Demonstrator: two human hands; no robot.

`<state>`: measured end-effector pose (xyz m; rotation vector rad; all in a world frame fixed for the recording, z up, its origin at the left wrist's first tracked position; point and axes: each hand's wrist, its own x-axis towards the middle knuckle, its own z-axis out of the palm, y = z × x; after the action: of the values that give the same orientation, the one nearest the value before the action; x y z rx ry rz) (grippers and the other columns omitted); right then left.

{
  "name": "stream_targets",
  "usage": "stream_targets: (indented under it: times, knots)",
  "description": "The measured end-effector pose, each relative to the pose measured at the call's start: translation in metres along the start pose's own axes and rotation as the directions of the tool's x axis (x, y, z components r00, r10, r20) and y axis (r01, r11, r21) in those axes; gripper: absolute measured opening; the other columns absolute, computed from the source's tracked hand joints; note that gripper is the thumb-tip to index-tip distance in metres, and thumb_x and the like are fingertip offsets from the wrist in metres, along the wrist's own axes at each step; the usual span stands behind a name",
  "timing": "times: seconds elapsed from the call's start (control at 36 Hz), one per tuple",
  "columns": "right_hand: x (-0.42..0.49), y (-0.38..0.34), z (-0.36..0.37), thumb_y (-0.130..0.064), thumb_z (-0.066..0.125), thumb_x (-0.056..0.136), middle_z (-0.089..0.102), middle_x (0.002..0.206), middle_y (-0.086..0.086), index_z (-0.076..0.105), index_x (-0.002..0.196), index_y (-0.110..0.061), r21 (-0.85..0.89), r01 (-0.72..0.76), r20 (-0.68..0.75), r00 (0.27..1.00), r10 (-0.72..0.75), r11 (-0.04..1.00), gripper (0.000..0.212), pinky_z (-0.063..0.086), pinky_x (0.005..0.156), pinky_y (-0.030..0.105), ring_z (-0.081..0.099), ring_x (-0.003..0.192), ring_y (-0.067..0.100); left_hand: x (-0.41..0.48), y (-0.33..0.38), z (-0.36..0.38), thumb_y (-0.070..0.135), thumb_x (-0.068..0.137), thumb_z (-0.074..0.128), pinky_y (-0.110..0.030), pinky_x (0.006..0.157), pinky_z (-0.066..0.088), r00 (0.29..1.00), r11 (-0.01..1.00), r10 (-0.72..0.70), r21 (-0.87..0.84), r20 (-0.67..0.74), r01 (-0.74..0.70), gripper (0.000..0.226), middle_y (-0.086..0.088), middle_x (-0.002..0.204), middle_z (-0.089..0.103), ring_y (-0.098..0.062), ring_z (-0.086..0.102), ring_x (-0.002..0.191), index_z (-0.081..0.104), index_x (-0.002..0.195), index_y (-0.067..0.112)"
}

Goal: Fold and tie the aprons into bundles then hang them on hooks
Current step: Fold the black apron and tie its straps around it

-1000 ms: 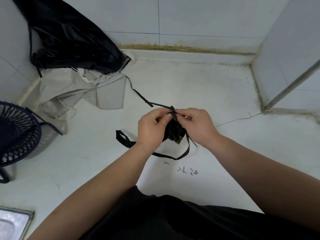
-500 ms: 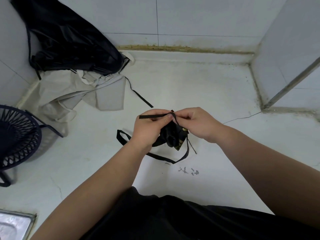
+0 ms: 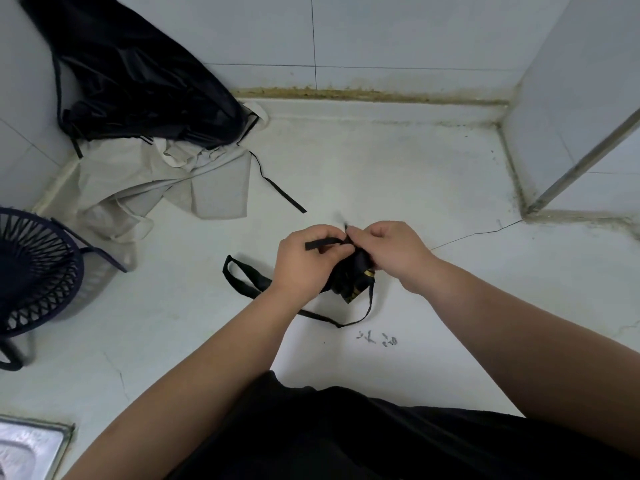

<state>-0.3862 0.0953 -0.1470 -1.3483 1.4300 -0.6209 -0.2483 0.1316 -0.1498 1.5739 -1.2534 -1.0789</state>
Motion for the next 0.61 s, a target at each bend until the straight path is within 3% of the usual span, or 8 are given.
stream_targets:
  times: [0.08,0.17,0.22,0.31,0.36,0.42,0.53,0.61]
  knots:
    - [0.0,0.004,0.004,-0.031,0.064,0.088,0.057,0.064,-0.004,0.057,0.065,-0.014,-0.156,0.057,-0.088,0.993,-0.072,0.986,0.029,0.045,0.069,0.029,0.054,0.065,0.015,-0.006,-0.007,0.002,0.002,0.082,0.072,-0.007,0.077,0.046,0.999,0.999,0.039,0.021,0.012,-0.04,0.028,0.02,0.077,0.068,0.007,0.062,0.074,0.069,0.076,0.03]
    - [-0.003,0.005,0.005,-0.026,0.064,0.087,0.064,0.079,-0.008,0.058,0.084,-0.025,-0.155,0.119,-0.111,0.984,-0.137,0.981,0.007,0.049,0.072,0.027,0.062,0.077,0.015,-0.007,-0.011,0.003,0.002,0.083,0.07,-0.007,0.077,0.045,0.996,0.995,0.078,0.062,0.031,-0.08,0.025,0.019,0.079,0.067,0.007,0.062,0.075,0.069,0.079,0.027]
    - [-0.005,0.004,0.004,-0.019,0.06,0.09,0.068,0.092,-0.007,0.062,0.105,-0.025,-0.147,0.156,-0.07,0.983,-0.167,0.977,0.016,0.048,0.079,0.023,0.065,0.089,0.016,-0.007,-0.012,0.004,0.003,0.084,0.069,-0.007,0.077,0.045,0.995,0.991,0.095,0.088,0.032,-0.098,0.021,0.018,0.079,0.068,0.005,0.062,0.076,0.069,0.081,0.024]
    - [-0.008,0.001,0.002,-0.01,0.047,0.096,0.068,0.114,0.0,0.067,0.118,-0.015,-0.316,0.264,0.084,0.965,-0.25,0.911,0.03,0.039,0.086,0.014,0.06,0.107,0.015,-0.007,-0.013,0.004,0.004,0.084,0.069,-0.01,0.08,0.048,0.995,0.991,0.103,0.08,0.001,-0.102,0.018,0.018,0.08,0.069,0.0,0.064,0.08,0.073,0.085,0.021]
    - [-0.01,0.003,0.001,-0.003,0.045,0.092,0.069,0.108,0.004,0.067,0.116,-0.014,-0.359,0.301,0.157,0.953,-0.26,0.884,0.034,0.042,0.085,0.021,0.059,0.1,0.017,-0.006,-0.015,0.003,0.004,0.084,0.07,-0.012,0.081,0.048,0.995,0.993,0.1,0.062,-0.014,-0.099,0.022,0.018,0.081,0.07,-0.001,0.065,0.081,0.073,0.082,0.026]
    - [-0.01,0.006,0.0,-0.003,0.048,0.086,0.065,0.09,0.005,0.068,0.11,-0.012,-0.418,0.327,0.208,0.943,-0.261,0.847,0.032,0.042,0.075,0.026,0.056,0.085,0.019,-0.004,-0.016,0.004,0.005,0.083,0.071,-0.012,0.081,0.048,0.996,0.996,0.089,0.03,-0.016,-0.089,0.028,0.018,0.081,0.07,0.0,0.065,0.08,0.07,0.078,0.033]
    - [-0.01,0.012,0.0,-0.014,0.055,0.092,0.047,0.063,-0.009,0.067,0.094,-0.004,-0.442,0.329,0.183,0.944,-0.275,0.834,0.016,0.034,0.059,0.014,0.047,0.069,0.017,-0.005,-0.018,0.006,0.003,0.084,0.07,-0.016,0.082,0.049,0.992,0.993,0.118,0.009,0.038,-0.118,0.029,0.017,0.077,0.071,-0.002,0.066,0.079,0.073,0.077,0.031]
    - [-0.01,0.01,0.0,-0.013,0.049,0.095,0.05,0.068,-0.003,0.065,0.093,-0.002,-0.442,0.324,0.19,0.945,-0.266,0.836,0.02,0.033,0.058,0.012,0.046,0.07,0.017,-0.005,-0.021,0.005,0.001,0.085,0.068,-0.021,0.086,0.051,0.994,0.993,0.101,-0.061,0.043,-0.098,0.03,0.011,0.078,0.072,-0.01,0.066,0.082,0.074,0.072,0.027]
